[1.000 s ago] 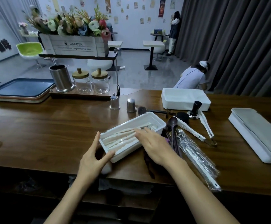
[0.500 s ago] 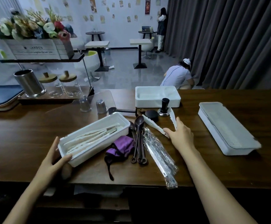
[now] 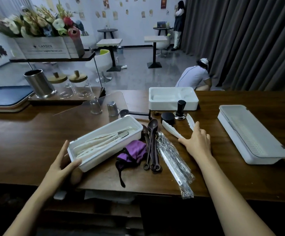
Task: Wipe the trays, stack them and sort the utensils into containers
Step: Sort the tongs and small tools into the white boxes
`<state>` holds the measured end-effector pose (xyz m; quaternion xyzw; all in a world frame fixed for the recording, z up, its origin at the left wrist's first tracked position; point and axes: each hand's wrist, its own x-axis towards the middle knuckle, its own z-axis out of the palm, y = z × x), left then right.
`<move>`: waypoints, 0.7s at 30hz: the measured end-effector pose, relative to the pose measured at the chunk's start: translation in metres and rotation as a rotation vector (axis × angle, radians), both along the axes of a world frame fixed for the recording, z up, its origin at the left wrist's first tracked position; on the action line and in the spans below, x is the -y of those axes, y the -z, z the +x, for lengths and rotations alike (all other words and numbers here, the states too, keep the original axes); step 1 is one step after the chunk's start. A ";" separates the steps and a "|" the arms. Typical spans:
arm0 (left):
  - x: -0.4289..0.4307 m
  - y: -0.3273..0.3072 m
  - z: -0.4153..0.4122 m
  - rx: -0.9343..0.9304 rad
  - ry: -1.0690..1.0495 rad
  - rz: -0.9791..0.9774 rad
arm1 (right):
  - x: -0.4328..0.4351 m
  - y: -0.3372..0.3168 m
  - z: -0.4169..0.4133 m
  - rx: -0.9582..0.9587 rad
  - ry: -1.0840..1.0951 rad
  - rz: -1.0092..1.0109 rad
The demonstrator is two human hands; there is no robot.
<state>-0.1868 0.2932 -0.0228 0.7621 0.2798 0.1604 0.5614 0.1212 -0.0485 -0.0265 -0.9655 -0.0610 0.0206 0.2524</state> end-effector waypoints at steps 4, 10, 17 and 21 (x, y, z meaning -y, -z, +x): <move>-0.004 0.004 -0.003 0.013 0.020 0.018 | 0.009 -0.006 -0.026 -0.025 0.080 0.067; -0.004 0.007 -0.003 0.049 0.053 0.014 | -0.022 -0.033 -0.085 -0.001 0.039 0.131; -0.015 0.004 -0.022 0.067 -0.130 0.370 | -0.109 -0.058 -0.153 -0.002 -0.196 0.263; -0.014 -0.017 -0.017 0.156 -0.072 0.564 | -0.150 -0.058 -0.187 -0.088 -0.323 0.382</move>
